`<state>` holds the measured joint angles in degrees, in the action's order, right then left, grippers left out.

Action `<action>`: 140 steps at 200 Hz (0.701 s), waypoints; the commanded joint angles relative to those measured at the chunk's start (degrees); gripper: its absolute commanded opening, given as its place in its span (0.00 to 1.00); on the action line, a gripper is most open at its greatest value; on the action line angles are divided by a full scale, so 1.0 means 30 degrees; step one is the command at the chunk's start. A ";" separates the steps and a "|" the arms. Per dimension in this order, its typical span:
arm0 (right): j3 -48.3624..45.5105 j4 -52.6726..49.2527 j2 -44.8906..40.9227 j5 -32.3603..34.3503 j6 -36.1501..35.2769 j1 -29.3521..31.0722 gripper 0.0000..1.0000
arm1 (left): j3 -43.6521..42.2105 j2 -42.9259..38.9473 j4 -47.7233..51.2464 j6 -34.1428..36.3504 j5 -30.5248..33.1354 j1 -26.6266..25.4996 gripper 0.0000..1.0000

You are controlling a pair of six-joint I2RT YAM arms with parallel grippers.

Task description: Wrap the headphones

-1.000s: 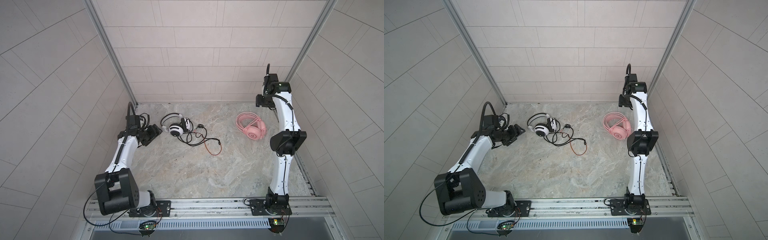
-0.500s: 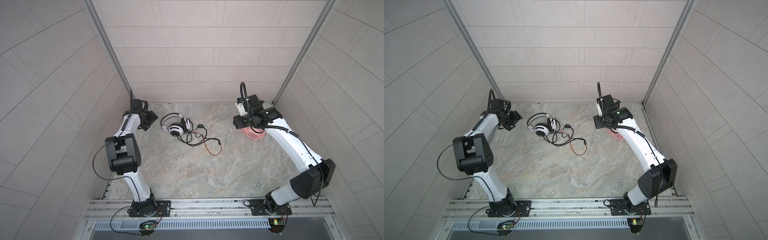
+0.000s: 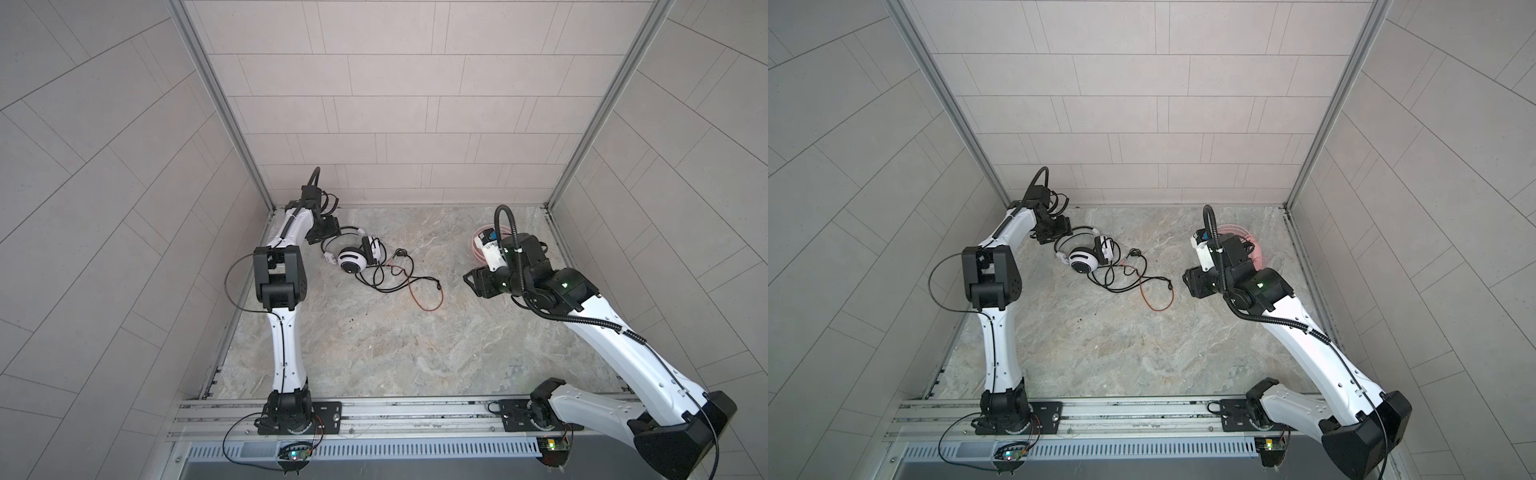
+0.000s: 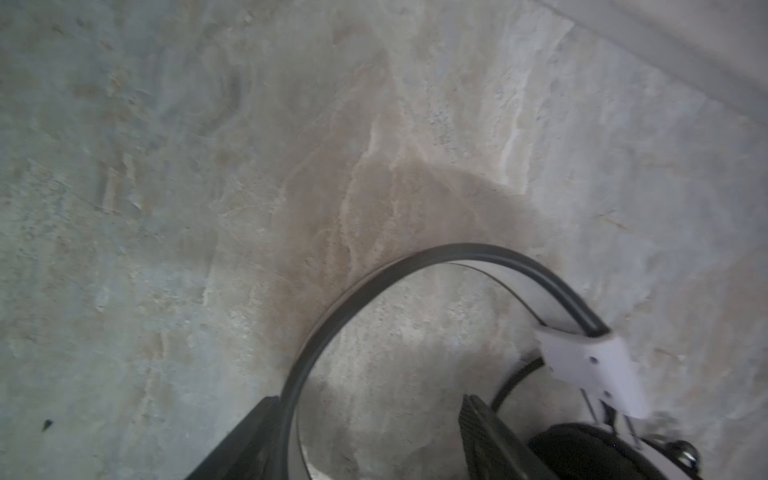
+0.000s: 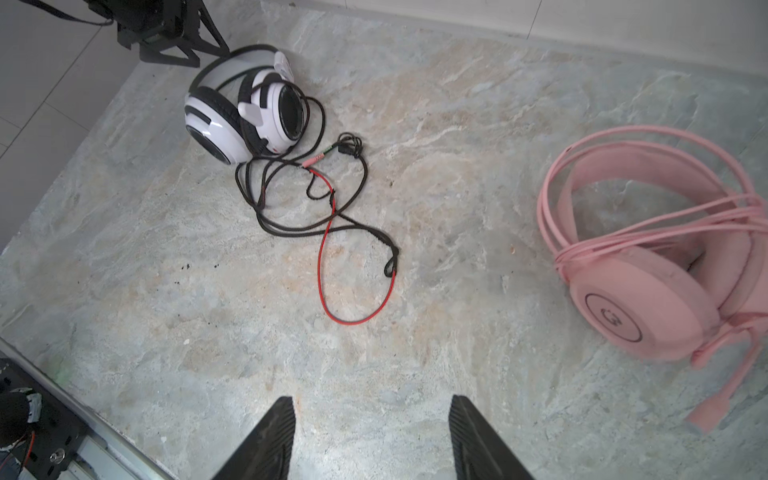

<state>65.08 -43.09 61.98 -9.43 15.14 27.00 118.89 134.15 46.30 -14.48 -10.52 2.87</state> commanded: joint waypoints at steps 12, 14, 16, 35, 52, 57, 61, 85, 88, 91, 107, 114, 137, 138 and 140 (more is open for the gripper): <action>-0.0544 -0.0579 -0.0385 -0.0364 0.0330 0.0179 0.60 | 0.1960 0.0901 0.1587 0.1647 0.3455 -0.0354 0.74; -0.0534 -0.0651 -0.0385 -0.0370 0.0283 0.0178 0.61 | 0.1983 0.0951 0.1587 0.1739 0.3495 -0.0367 0.74; -0.0532 -0.0721 -0.0400 -0.0342 0.0256 0.0193 0.60 | 0.2011 0.1008 0.1565 0.1806 0.3527 -0.0415 0.74; -0.0661 -0.1214 -0.0706 -0.0084 0.0009 0.0225 0.61 | 0.2154 0.1600 0.1864 0.1905 0.3284 -0.0450 0.74; -0.0875 -0.1123 -0.0956 0.0183 0.0066 0.0209 0.61 | 0.1876 0.1932 0.2025 0.1787 0.2545 -0.0639 0.72; -0.0935 -0.1055 -0.0970 0.0166 0.0117 0.0212 0.61 | 0.1801 0.1981 0.2043 0.1808 0.2448 -0.0738 0.71; -0.0984 -0.0977 -0.0956 0.0149 0.0160 0.0219 0.60 | 0.1785 0.2088 0.2176 0.1809 0.2444 -0.0794 0.70; -0.1087 -0.0518 -0.0761 -0.0467 0.0511 0.0256 0.60 | 0.1853 0.2309 0.3441 0.1485 0.2315 -0.1134 0.47; -0.1158 -0.0391 -0.0758 -0.0508 0.0586 0.0256 0.60 | 0.1869 0.2284 0.3668 0.1340 0.2220 -0.1130 0.43; -0.1200 -0.0280 -0.0743 -0.0524 0.0646 0.0271 0.60 | 0.1882 0.2252 0.3883 0.1227 0.1985 -0.1141 0.37; -0.1468 0.0268 -0.0419 -0.0862 0.0944 0.0300 0.60 | 0.1761 0.1874 0.5086 0.0833 0.1387 -0.1233 0.22; -0.1542 0.0556 -0.0142 -0.1026 0.1088 0.0341 0.60 | 0.1281 0.1473 0.5410 0.0795 0.1199 -0.1337 0.25; -0.1944 0.1897 0.0913 -0.1338 0.1639 0.0754 0.60 | -0.2700 -0.1040 0.4514 -0.0460 0.0932 -0.1592 0.34; -0.1960 0.1949 0.0967 -0.1324 0.1666 0.0754 0.60 | -0.3030 -0.1198 0.4354 -0.0571 0.0814 -0.1612 0.34; -0.1950 0.2039 0.1081 -0.1335 0.1708 0.0828 0.60 | -0.3600 -0.1405 0.4044 -0.0719 0.0659 -0.1634 0.34</action>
<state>60.51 -41.54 62.24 -11.94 17.69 28.05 118.39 137.86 56.84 -12.19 -5.98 -1.08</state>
